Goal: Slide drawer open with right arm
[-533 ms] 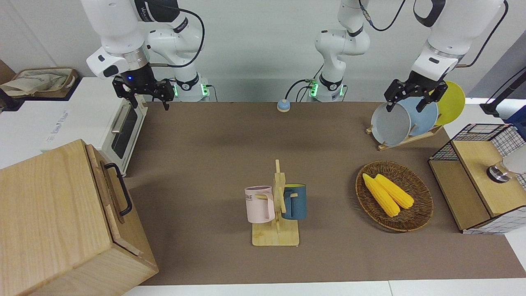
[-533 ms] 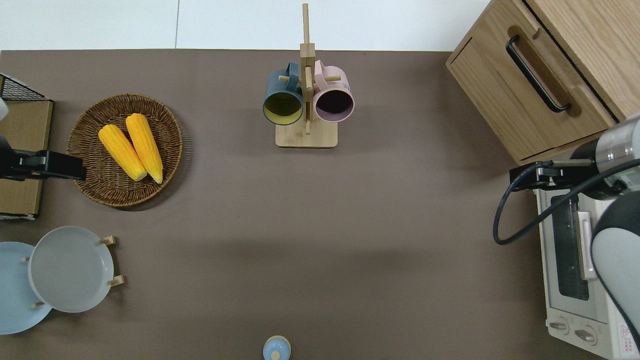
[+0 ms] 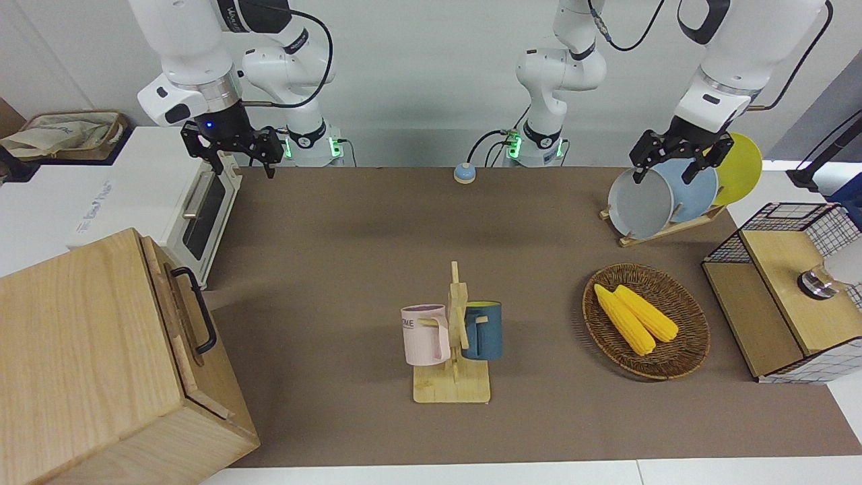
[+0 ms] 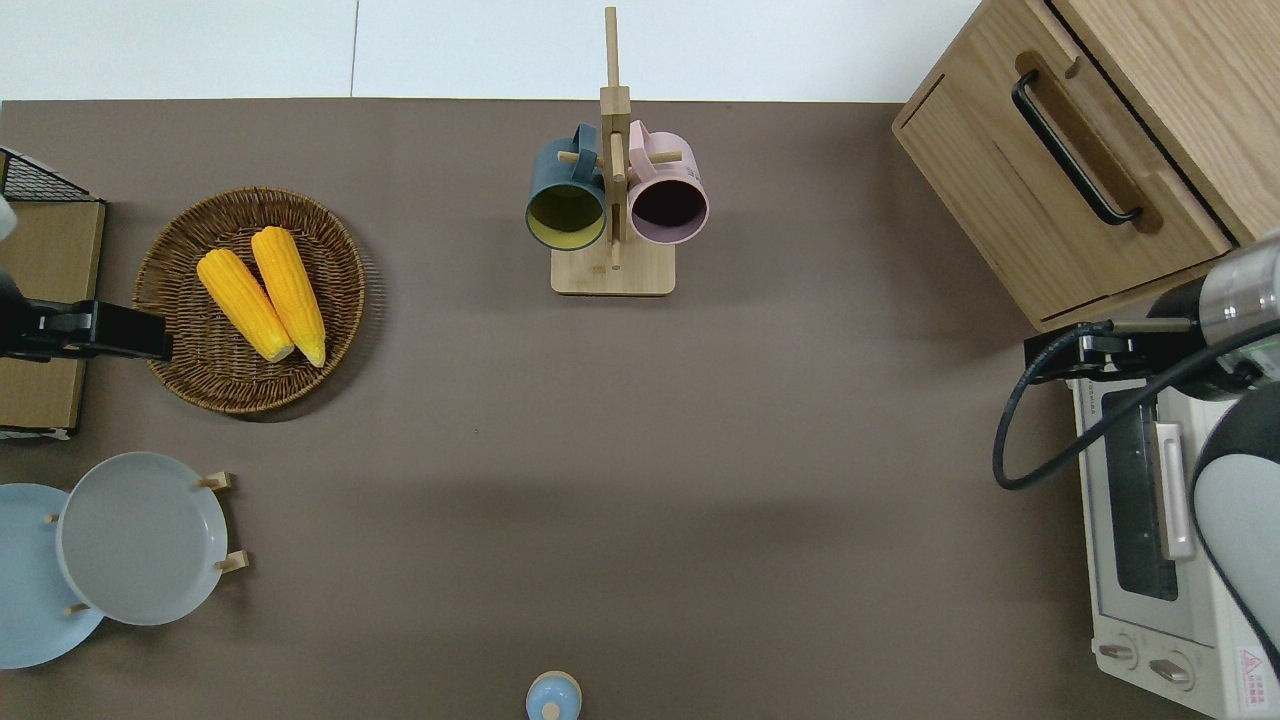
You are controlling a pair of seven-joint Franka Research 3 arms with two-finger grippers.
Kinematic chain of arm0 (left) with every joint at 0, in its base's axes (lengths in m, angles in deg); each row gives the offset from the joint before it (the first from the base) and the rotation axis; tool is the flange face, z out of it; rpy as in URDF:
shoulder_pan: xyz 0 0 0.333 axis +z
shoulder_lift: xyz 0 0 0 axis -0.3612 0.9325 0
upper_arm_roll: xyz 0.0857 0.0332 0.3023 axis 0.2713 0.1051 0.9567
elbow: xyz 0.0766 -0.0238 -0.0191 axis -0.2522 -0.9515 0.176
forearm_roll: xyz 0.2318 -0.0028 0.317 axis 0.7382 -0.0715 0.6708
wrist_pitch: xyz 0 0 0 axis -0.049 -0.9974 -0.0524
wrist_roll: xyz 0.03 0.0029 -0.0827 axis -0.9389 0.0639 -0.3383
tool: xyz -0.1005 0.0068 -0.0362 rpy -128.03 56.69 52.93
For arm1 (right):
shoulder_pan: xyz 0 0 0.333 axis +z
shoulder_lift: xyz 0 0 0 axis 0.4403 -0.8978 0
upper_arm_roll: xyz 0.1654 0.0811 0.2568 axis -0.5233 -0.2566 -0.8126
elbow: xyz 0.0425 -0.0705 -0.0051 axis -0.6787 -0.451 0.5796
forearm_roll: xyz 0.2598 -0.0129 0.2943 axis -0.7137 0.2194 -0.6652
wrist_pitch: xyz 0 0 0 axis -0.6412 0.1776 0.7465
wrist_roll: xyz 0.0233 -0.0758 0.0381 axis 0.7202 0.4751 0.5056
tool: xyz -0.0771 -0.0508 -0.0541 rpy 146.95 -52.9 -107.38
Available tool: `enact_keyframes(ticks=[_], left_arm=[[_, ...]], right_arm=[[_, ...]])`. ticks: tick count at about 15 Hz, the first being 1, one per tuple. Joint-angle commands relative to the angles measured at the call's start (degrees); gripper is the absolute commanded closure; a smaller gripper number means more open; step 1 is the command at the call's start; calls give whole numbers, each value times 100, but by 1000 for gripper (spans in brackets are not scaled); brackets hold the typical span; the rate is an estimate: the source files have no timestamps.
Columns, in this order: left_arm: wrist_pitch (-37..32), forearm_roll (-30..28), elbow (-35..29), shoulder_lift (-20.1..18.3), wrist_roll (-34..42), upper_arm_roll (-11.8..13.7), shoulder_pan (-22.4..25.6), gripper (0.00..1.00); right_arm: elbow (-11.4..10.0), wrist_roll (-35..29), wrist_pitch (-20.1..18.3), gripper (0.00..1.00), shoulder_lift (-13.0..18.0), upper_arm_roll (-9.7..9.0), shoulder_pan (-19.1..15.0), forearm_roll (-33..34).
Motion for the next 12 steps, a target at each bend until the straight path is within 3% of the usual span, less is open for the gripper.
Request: enact_keyframes(ticks=[1, 6, 9, 12], left_arm=[[5, 87, 112, 69, 36, 93, -99, 5], [5, 78, 112, 69, 36, 93, -99, 5], [5, 78, 112, 69, 36, 93, -99, 5], [5, 78, 112, 69, 36, 93, -99, 2]], right_arm=[[130, 66, -128, 11, -75, -40, -81, -41], [156, 118, -128, 11, -93, -40, -73, 177], [384, 118, -215, 13, -259, -101, 33, 704], [411, 127, -304, 13, -400, -136, 216, 1345]])
